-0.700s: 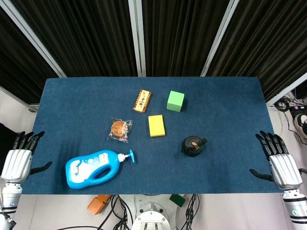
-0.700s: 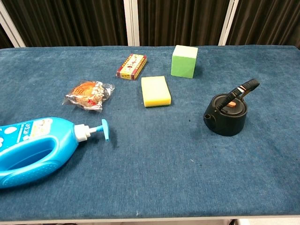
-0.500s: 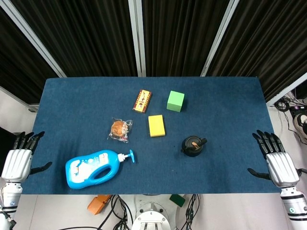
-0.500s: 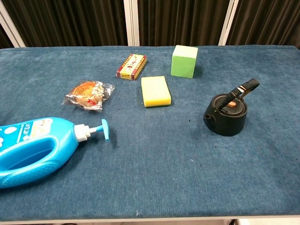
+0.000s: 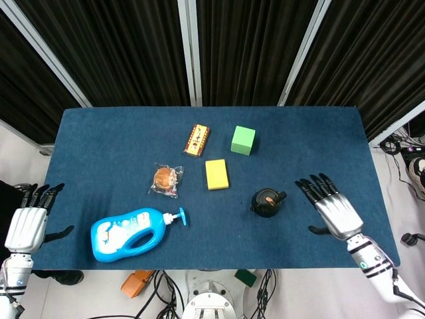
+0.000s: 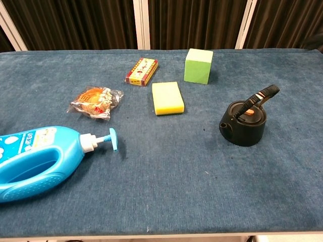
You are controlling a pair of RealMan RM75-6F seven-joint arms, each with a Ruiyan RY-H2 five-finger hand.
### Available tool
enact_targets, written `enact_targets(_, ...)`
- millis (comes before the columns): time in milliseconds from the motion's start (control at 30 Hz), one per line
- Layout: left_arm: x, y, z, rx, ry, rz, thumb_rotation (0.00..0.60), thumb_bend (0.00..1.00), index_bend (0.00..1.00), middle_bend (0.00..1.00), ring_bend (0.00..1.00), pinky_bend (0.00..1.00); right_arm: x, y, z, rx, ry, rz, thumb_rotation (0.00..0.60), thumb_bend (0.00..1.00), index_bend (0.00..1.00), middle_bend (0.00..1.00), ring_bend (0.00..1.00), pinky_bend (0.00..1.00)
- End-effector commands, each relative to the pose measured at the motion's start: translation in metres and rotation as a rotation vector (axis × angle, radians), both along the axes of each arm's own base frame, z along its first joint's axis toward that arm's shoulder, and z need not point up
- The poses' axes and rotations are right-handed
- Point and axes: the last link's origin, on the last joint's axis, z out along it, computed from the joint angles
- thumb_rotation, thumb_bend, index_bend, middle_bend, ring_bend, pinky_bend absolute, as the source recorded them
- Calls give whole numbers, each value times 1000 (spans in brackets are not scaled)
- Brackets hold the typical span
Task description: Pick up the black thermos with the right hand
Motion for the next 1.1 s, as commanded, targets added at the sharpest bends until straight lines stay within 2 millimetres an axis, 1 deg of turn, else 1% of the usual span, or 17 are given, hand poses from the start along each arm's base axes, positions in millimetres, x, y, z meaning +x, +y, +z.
enact_targets(33,-3,-1,0,-1,3,13,600,16,121,201,119,0,30,-21,-22,60,39,70,600,0,179,194,132,0)
enact_targets(133,-4,-1,1,-4,5,23,600,16,121,201,119,0,39,-29,-34,88,62,90,600,0,234,226,162,0)
enact_targets(267,-5,-1,1,-6,7,28,600,16,121,201,119,0,49,-38,-46,115,81,109,600,0,279,259,195,0)
enact_targets(367,-6,-1,1,-7,8,31,600,16,121,201,119,0,53,-41,-53,130,91,118,600,0,339,303,254,10)
enact_targets(467,-7,-1,0,-7,8,33,600,16,121,201,119,0,54,-43,-59,147,108,112,600,0,411,348,311,28)
enact_targets(733,-9,0,-2,-8,3,30,600,16,121,201,119,0,50,-45,-63,160,144,83,600,0,534,433,407,41)
enact_targets(900,-10,1,-2,-6,4,27,600,16,133,201,120,0,48,-46,-67,171,166,76,600,0,572,466,439,41)
enact_targets(1100,-12,0,-3,-6,3,34,600,16,134,201,119,0,47,-45,-72,188,196,72,600,0,667,547,546,43)
